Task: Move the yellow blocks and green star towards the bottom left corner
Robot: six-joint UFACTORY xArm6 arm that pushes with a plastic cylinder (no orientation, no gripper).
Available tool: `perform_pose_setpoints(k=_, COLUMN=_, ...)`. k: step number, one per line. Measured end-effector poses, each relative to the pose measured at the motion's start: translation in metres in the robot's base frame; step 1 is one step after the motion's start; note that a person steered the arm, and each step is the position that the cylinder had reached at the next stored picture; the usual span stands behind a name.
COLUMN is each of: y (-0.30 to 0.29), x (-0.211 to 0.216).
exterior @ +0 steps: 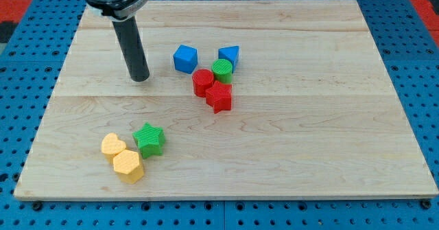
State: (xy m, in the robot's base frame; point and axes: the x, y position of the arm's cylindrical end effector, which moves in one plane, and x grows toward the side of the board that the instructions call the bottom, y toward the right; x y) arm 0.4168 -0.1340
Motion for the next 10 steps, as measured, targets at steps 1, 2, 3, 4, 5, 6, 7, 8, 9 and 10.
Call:
perform_pose_setpoints(k=1, y=0.055, x=0.051)
perform_pose_setpoints(k=2, y=0.107, x=0.103)
perform_pose_setpoints(k=3, y=0.065, x=0.148)
perform_pose_setpoints(k=4, y=0.050, x=0.195)
perform_pose_setpoints(k=5, y=0.050, x=0.198)
perform_pose_setpoints(k=6, y=0.017, x=0.167)
perform_pose_setpoints(k=7, y=-0.001, x=0.161)
perform_pose_setpoints(k=8, y=0.098, x=0.172)
perform_pose_setpoints(k=9, y=0.150, x=0.160)
perform_pose_setpoints(k=10, y=0.054, x=0.142)
